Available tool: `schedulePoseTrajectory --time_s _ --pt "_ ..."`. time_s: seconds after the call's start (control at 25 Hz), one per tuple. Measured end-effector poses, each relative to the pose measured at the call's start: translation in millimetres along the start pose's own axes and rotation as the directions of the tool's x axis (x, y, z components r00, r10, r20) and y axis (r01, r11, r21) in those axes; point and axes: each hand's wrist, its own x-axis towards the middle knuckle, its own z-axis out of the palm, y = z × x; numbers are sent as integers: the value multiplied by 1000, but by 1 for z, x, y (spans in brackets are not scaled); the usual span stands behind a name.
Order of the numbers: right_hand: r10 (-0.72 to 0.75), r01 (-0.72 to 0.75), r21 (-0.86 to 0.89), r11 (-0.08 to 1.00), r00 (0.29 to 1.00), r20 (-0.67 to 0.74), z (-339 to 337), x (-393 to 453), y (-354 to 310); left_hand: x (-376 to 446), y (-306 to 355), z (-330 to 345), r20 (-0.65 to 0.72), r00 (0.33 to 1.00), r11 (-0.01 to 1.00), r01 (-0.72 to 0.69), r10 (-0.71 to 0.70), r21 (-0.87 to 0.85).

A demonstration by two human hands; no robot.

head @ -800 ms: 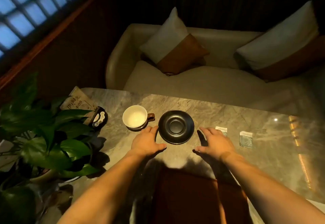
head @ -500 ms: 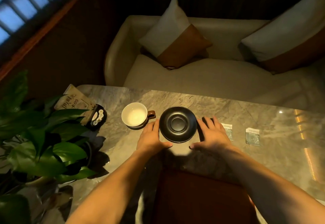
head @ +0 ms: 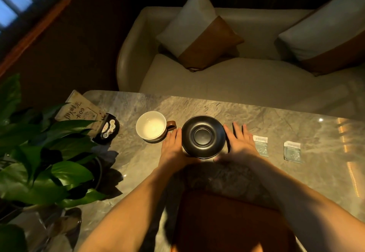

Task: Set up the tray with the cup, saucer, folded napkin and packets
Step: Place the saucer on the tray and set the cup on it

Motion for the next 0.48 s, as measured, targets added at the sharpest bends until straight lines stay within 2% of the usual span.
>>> schedulePoseTrajectory --time_s 0.48 --pt "15 -12 122 992 1000 -25 7 6 -2 -1 9 1 -57 998 1000 18 -19 -21"
